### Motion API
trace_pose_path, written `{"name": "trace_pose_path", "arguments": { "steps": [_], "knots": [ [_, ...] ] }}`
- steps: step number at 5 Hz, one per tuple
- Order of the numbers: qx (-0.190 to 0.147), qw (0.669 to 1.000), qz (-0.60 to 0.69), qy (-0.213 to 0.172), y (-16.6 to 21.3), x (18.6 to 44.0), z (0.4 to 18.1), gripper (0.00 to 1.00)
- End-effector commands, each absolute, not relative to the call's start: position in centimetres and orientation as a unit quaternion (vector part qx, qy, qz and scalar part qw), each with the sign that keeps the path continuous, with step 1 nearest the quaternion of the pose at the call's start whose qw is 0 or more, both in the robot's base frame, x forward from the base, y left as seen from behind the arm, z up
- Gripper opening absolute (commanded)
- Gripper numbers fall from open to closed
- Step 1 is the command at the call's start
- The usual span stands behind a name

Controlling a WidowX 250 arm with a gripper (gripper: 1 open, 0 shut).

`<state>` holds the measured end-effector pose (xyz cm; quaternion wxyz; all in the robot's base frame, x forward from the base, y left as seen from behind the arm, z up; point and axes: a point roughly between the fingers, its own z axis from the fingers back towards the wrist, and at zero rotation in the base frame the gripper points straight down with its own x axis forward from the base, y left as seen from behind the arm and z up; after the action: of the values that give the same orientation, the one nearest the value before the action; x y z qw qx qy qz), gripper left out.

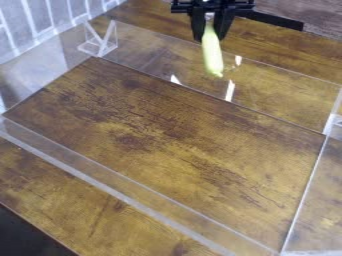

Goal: Move the green spoon to the left

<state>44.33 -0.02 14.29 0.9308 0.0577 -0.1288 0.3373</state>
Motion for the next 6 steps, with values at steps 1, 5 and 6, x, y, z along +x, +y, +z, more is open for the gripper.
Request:
{"name": "trace_pose_path", "arguments": {
  "steps": [1, 5, 6],
  "knots": [
    [0.063, 0.921, 0.351, -0.156, 1.8, 44.5, 15.5, 0.0],
    [0.082, 0.912, 0.361, -0.175, -0.4, 46.0, 16.7, 0.0],
    [0.088, 0.91, 0.364, -0.177, -0.2, 46.0, 17.0, 0.0]
  ]
}}
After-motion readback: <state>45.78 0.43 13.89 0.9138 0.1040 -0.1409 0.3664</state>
